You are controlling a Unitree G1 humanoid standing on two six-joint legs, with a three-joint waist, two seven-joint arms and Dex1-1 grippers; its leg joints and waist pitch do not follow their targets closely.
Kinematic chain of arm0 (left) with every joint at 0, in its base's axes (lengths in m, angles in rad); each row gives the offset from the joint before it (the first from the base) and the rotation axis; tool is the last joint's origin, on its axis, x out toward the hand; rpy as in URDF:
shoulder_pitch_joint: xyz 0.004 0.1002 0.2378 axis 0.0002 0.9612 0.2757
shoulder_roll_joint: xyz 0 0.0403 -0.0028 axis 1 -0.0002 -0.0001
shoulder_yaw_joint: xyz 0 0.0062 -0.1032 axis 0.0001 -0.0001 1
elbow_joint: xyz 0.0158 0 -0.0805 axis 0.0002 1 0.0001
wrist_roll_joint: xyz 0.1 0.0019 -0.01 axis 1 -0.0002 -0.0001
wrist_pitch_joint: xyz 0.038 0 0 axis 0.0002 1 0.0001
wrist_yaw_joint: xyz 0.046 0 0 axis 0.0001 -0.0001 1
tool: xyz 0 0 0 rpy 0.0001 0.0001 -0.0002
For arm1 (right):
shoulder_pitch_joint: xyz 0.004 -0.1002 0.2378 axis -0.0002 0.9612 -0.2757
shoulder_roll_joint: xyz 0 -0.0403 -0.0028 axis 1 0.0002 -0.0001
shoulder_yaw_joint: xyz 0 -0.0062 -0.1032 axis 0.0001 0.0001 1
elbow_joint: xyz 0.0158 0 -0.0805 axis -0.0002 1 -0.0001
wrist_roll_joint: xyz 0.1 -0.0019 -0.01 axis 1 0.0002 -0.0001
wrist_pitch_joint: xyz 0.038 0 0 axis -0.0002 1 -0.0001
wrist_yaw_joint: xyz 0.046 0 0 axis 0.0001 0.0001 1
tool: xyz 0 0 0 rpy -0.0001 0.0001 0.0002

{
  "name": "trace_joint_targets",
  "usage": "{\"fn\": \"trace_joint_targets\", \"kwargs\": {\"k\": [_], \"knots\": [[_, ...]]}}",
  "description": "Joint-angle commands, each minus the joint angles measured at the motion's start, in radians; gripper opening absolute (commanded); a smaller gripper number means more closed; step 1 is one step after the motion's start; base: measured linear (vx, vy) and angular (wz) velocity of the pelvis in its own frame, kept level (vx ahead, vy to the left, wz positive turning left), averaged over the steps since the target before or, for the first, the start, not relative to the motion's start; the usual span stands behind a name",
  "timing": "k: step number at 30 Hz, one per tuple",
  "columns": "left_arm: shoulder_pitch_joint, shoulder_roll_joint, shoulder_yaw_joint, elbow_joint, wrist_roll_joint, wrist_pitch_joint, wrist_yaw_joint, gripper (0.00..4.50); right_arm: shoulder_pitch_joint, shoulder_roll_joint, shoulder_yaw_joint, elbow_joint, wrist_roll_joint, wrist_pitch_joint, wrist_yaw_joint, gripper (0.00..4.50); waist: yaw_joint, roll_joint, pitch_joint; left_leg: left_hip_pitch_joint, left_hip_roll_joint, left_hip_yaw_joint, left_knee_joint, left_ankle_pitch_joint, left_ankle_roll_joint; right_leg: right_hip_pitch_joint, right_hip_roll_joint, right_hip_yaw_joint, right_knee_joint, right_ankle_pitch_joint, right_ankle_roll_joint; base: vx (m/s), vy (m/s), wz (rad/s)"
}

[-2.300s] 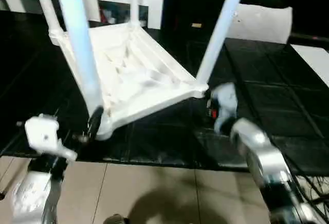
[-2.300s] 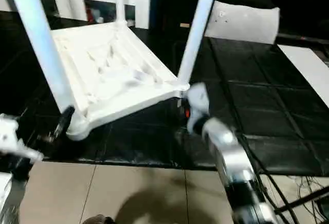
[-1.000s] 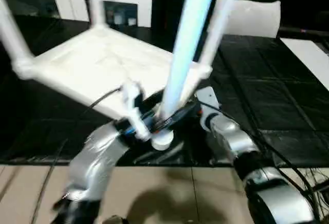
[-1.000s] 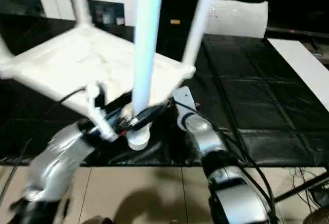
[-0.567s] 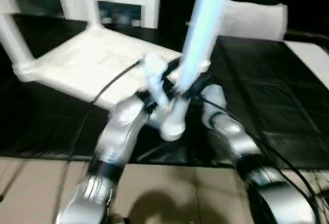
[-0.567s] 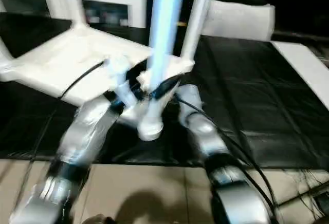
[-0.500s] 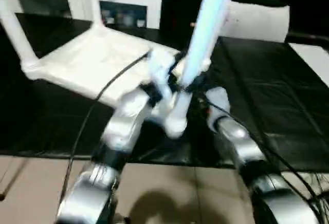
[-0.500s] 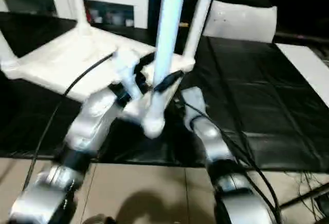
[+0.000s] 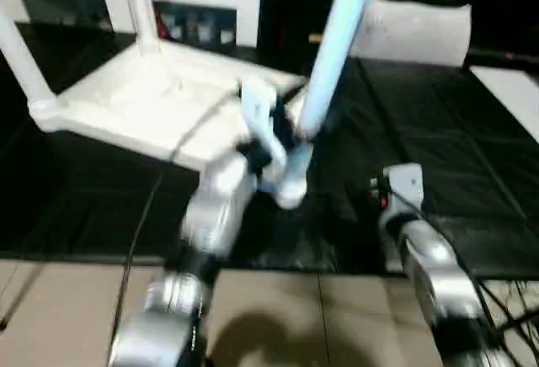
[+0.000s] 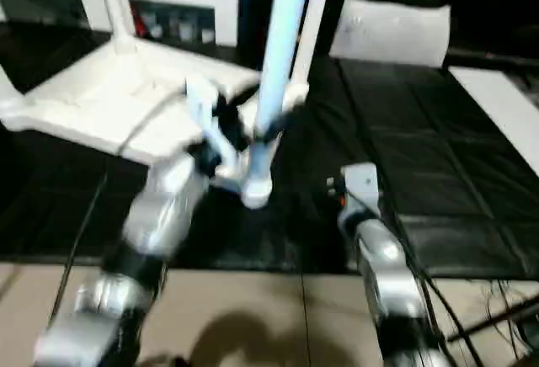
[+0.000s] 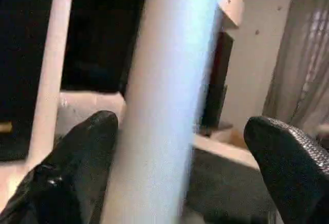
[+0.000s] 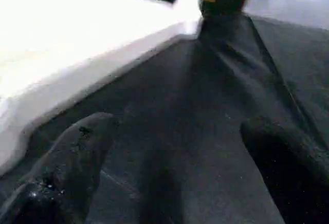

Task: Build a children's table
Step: Rotate table base

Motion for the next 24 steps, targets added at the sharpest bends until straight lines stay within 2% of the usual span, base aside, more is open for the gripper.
{"fn": "trace_joint_targets", "kwargs": {"k": [1,2,3,4,5,6,7,10,11,12,13,14,15,16,17,18,19,20,21,22,23,24], "knots": [[0.092,0.036,-0.034,-0.12,-0.005,0.07,0.01,4.42,0.052,-0.013,-0.006,-0.139,0.042,0.064,0.009,4.5,0.002,0.002,-0.058,0.037,0.053,-0.029,-0.075,-0.279,0.019,0.015,-0.066,0.031,-0.083,-0.115,-0.195,0.0,0.0,0.0],[0.141,0.056,-0.034,-0.176,-0.01,0.089,0.006,4.42,0.076,-0.014,-0.003,-0.189,0.05,0.083,0.013,4.5,-0.003,0.005,-0.055,0.041,0.051,-0.029,-0.078,-0.325,-0.001,0.007,-0.065,0.031,-0.09,-0.184,-0.179,0.0,0.0,0.0],[0.141,0.056,-0.034,-0.176,-0.01,0.089,0.006,4.42,0.076,-0.014,-0.003,-0.189,0.05,0.083,0.013,4.5,-0.003,0.006,-0.056,0.044,0.053,-0.03,-0.079,-0.341,-0.013,0.006,-0.065,0.031,-0.09,-0.207,-0.171,0.0,0.0,0.0],[0.192,0.078,-0.03,-0.235,-0.008,0.113,0.0,4.42,0.101,-0.015,0.001,-0.238,0.053,0.103,0.016,4.5,-0.009,0.005,-0.051,0.043,0.051,-0.031,-0.082,-0.375,-0.033,-0.001,-0.064,0.032,-0.096,-0.264,-0.154,0.0,0.0,0.0],[0.285,0.125,-0.018,-0.337,-0.001,0.151,-0.005,4.42,0.146,-0.015,0.007,-0.321,0.058,0.139,0.015,4.5,-0.007,0.006,-0.051,0.044,0.052,-0.033,-0.083,-0.387,-0.041,-0.001,-0.066,0.033,-0.098,-0.282,-0.145,0.0,0.0,0.0],[0.325,0.145,-0.006,-0.374,0.006,0.164,0.001,4.42,0.165,-0.014,0.01,-0.352,0.063,0.154,0.016,4.5,-0.008,0.01,-0.046,0.042,0.057,-0.038,-0.09,-0.414,-0.051,-0.004,-0.068,0.034,-0.099,-0.308,-0.129,0.0,0.0,0.0],[0.367,0.162,0.016,-0.406,0.012,0.167,0.015,4.42,0.185,-0.014,0.015,-0.381,0.069,0.166,0.019,4.5,-0.012,0.01,-0.044,0.045,0.053,-0.038,-0.088,-0.451,-0.065,-0.012,-0.063,0.035,-0.102,-0.345,-0.113,0.0,0.0,0.0],[0.47,0.178,0.108,-0.476,0.019,0.165,0.093,4.42,0.238,-0.019,0.036,-0.462,0.08,0.202,0.028,4.5,-0.019,0.007,-0.041,0.046,0.047,-0.039,-0.086,-0.492,-0.081,-0.022,-0.064,0.038,-0.114,-0.431,-0.075,0.0,0.0,0.0],[0.47,0.178,0.108,-0.476,0.019,0.165,0.093,4.42,0.238,-0.019,0.036,-0.462,0.08,0.202,0.028,4.5,-0.021,0.005,-0.042,0.044,0.046,-0.04,-0.085,-0.492,-0.084,-0.022,-0.062,0.037,-0.112,-0.431,-0.071,0.0,0.0,0.0],[0.501,0.188,0.136,-0.493,0.04,0.182,0.138,4.42,0.256,-0.015,0.041,-0.491,0.09,0.226,0.024,4.5,-0.02,0.007,-0.039,0.046,0.046,-0.041,-0.086,-0.503,-0.086,-0.028,-0.064,0.038,-0.117,-0.45,-0.062,0.0,0.0,0.0],[0.515,0.193,0.153,-0.495,0.062,0.194,0.17,4.42,0.266,-0.01,0.043,-0.502,0.096,0.24,0.019,4.5,-0.017,-0.001,-0.039,0.039,0.042,-0.033,-0.078,-0.499,-0.057,-0.025,-0.08,0.049,-0.124,-0.474,-0.052,0.0,0.0,0.0],[0.537,0.193,0.201,-0.492,0.106,0.225,0.256,4.42,0.287,0.018,0.04,-0.524,0.125,0.277,-0.003,4.5,-0.014,-0.002,-0.037,0.033,0.041,-0.031,-0.071,-0.483,-0.037,-0.023,-0.092,0.057,-0.131,-0.505,-0.047,0.0,0.0,0.0],[0.539,0.189,0.221,-0.49,0.112,0.237,0.285,4.42,0.292,0.035,0.037,-0.523,0.137,0.288,-0.015,4.5,-0.017,0.007,-0.042,0.082,0.049,0.004,-0.017,-0.482,-0.075,-0.079,-0.073,0.105,-0.154,-0.562,-0.025,0.0,0.0,0.0],[0.536,0.188,0.23,-0.491,0.114,0.241,0.298,4.42,0.294,0.045,0.036,-0.519,0.142,0.29,-0.02,4.5,0.005,-0.014,-0.037,0.045,0.038,-0.011,0.026,-0.42,-0.045,-0.047,-0.106,0.183,-0.169,-0.693,0.012,-0.01,0.06,-0.49],[0.534,0.196,0.227,-0.505,0.116,0.256,0.305,4.42,0.298,0.051,0.039,-0.523,0.135,0.297,-0.022,4.5,0.007,-0.02,-0.037,0.033,0.034,-0.022,0.038,-0.397,-0.027,-0.036,-0.114,0.207,-0.172,-0.727,0.024,-0.01,0.06,-0.49],[0.534,0.203,0.222,-0.52,0.118,0.271,0.31,4.42,0.301,0.052,0.043,-0.53,0.13,0.304,-0.023,4.5,0.017,-0.018,-0.039,0.023,0.023,-0.042,0.055,-0.362,0.006,-0.021,-0.123,0.243,-0.176,-0.748,0.038,0.023,0.124,-0.67],[0.525,0.203,0.219,-0.537,0.115,0.296,0.321,4.42,0.298,0.061,0.043,-0.534,0.13,0.314,-0.033,4.5,0.015,-0.017,-0.038,0.019,0.016,-0.054,0.055,-0.354,0.035,-0.024,-0.104,0.259,-0.17,-0.704,0.039,0.031,0.213,-0.71],[0.523,0.203,0.218,-0.541,0.114,0.303,0.324,4.42,0.298,0.063,0.043,-0.535,0.13,0.316,-0.035,4.5,0.012,0.002,-0.038,0.029,0.016,-0.06,0.042,-0.369,0.038,-0.037,-0.086,0.252,-0.163,-0.665,0.028,0.031,0.213,-0.71],[0.514,0.206,0.212,-0.546,0.128,0.319,0.332,4.42,0.291,0.069,0.039,-0.53,0.135,0.321,-0.04,4.5,-0.011,0.013,-0.042,0.089,0.017,-0.042,-0.003,-0.466,0.037,-0.085,-0.015,0.192,-0.136,-0.551,0.008,-0.016,0.251,-0.59],[0.511,0.211,0.202,-0.552,0.148,0.321,0.335,4.42,0.287,0.072,0.036,-0.526,0.138,0.327,-0.043,4.5,-0.04,0.039,-0.05,0.095,0.031,-0.062,-0.077,-0.478,0.061,-0.097,0.048,0.061,-0.027,-0.296,-0.03,-0.048,0.257,-0.36],[0.51,0.214,0.198,-0.553,0.154,0.322,0.336,4.42,0.286,0.072,0.035,-0.525,0.139,0.329,-0.044,4.5,-0.04,0.049,-0.054,0.07,0.052,-0.042,-0.108,-0.437,0.018,-0.09,0.049,0.012,0.036,-0.179,-0.041,-0.048,0.257,-0.36],[0.514,0.211,0.19,-0.562,0.167,0.328,0.344,4.42,0.284,0.071,0.034,-0.528,0.14,0.335,-0.041,4.5,-0.051,0.052,-0.053,0.025,0.065,-0.072,-0.143,-0.319,-0.073,-0.038,0.021,-0.034,0.063,0.009,-0.055,-0.045,0.245,-0.16]]}}
